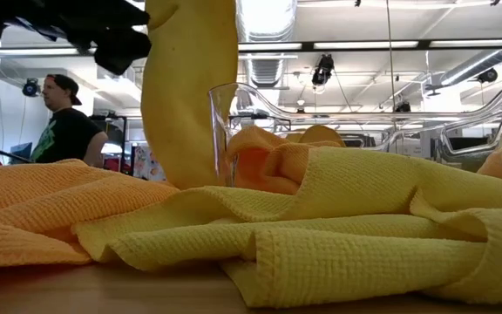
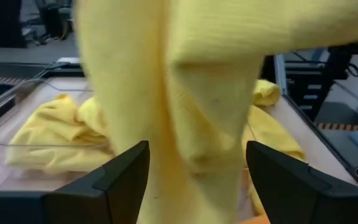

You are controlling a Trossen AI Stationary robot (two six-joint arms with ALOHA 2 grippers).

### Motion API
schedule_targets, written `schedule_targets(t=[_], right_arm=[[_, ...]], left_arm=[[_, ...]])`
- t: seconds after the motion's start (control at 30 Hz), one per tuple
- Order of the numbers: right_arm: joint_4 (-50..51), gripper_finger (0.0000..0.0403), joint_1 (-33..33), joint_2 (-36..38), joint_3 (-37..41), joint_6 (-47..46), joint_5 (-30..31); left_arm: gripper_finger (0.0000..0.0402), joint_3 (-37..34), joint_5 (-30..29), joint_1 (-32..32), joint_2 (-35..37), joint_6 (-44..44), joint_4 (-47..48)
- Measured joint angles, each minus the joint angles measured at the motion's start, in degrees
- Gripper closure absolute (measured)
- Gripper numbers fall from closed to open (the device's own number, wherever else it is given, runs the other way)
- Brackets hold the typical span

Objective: Sort microfiber towel by color & place in baskets
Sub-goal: Put the yellow towel into the top transparent bin

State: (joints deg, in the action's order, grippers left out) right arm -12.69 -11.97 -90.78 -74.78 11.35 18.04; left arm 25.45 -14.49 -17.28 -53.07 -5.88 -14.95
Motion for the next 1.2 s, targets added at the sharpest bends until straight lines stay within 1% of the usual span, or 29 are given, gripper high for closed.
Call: schedule_targets(t=[0.2, 0.27, 0.33, 0.43, 0.57, 0.6, 0.63, 0.73, 0.83, 0.93, 1.0, 1.1, 1.2], right_arm=[[0.0, 0.0394, 0.0, 0.0, 0.0, 0.0, 0.0], [0.0, 0.0394, 0.0, 0.0, 0.0, 0.1, 0.0], [0.0, 0.0394, 0.0, 0.0, 0.0, 0.0, 0.0], [-0.1, 0.0394, 0.0, 0.0, 0.0, -0.4, 0.0], [-2.4, 0.0394, 0.2, -0.1, 0.0, -2.1, 0.3], [-2.7, 0.0394, 0.4, -0.1, 0.0, -3.1, 0.8], [-2.7, 0.0394, 0.7, -0.1, 0.0, -4.3, 1.6], [-0.8, 0.0394, 1.7, -0.1, 0.0, -8.6, 5.1], [1.8, 0.0394, 3.0, -0.1, 0.0, -13.8, 5.6], [4.1, 0.0394, 4.0, -0.2, 0.0, -17.6, 5.5], [5.1, 0.0391, 4.5, -0.2, 0.0, -18.9, 5.5], [5.6, 0.0371, 4.5, -0.2, 0.0, -19.0, 5.5], [5.8, 0.0334, 4.5, -0.2, 0.0, -19.1, 3.8]], left_arm=[[0.0161, -0.1, -0.1, 0.0, -7.7, 1.0, -10.6], [0.0172, -0.1, -1.4, 0.0, -9.6, 1.4, -12.0], [0.0192, -0.1, -3.5, 0.0, -10.7, 1.2, -12.7], [0.0247, -0.1, -4.5, 0.0, -11.3, 0.7, -13.0], [0.036, -0.1, -4.1, 0.0, -10.8, 0.8, -12.8], [0.0381, -0.1, -4.0, 0.0, -10.4, 0.8, -12.7], [0.0389, -0.1, -3.9, 0.0, -9.9, 0.7, -12.7], [0.0385, -0.1, -3.1, 0.0, -8.0, 0.4, -12.7], [0.0397, -0.1, -2.5, 0.0, -5.9, 0.3, -12.7], [0.0399, -0.1, 0.4, 0.0, -3.6, 0.2, -12.7], [0.04, -0.1, 1.3, -0.1, -2.2, 0.0, -12.7], [0.0401, -0.1, 2.0, -0.1, -0.1, -0.6, -12.7], [0.0401, -0.1, 2.0, -0.1, 1.4, -0.7, -12.4]])
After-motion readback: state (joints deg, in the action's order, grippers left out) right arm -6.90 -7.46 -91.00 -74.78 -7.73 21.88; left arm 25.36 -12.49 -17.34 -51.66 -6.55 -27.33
